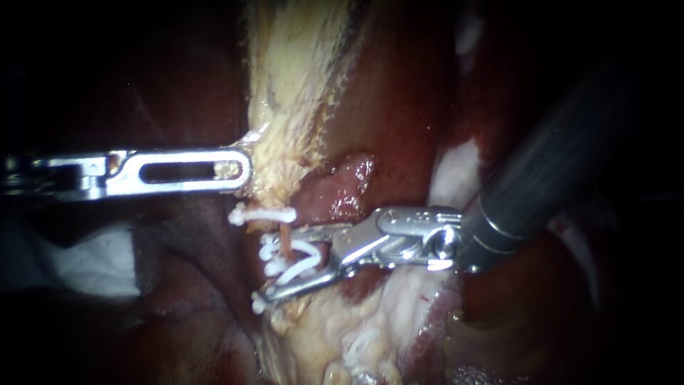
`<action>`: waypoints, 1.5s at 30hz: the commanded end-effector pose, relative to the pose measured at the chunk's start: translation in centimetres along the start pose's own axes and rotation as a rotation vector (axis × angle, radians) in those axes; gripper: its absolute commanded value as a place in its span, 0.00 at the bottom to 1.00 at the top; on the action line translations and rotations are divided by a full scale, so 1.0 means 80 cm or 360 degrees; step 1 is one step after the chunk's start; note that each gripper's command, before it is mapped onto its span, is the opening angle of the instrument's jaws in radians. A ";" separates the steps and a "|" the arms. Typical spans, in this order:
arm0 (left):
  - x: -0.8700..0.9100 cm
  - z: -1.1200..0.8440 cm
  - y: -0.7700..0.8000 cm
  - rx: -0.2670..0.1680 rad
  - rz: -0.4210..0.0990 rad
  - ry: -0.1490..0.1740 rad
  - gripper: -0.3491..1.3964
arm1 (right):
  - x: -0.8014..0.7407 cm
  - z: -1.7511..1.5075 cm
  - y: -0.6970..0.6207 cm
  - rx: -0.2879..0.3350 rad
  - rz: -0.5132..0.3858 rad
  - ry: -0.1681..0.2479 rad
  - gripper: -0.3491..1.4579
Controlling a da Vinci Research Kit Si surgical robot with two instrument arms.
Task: Clipping second clip right tube
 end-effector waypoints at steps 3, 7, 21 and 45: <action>0.0000 -0.0001 0.0000 -0.0001 0.0000 0.0000 0.00 | -0.0001 -0.0002 -0.0001 -0.0008 0.0001 0.0000 0.49; 0.0000 -0.0002 0.0001 0.0000 0.0000 0.0001 0.00 | -0.0003 -0.0005 0.0000 -0.0006 0.0010 0.0000 0.49; -0.0001 -0.0004 0.0004 0.0001 0.0001 0.0002 0.00 | -0.0014 -0.0030 0.0006 0.0011 0.0061 0.0004 0.00; -0.0001 -0.0004 0.0006 0.0000 0.0001 0.0002 0.00 | -0.0016 -0.0036 0.0009 -0.0019 0.0076 -0.0038 0.00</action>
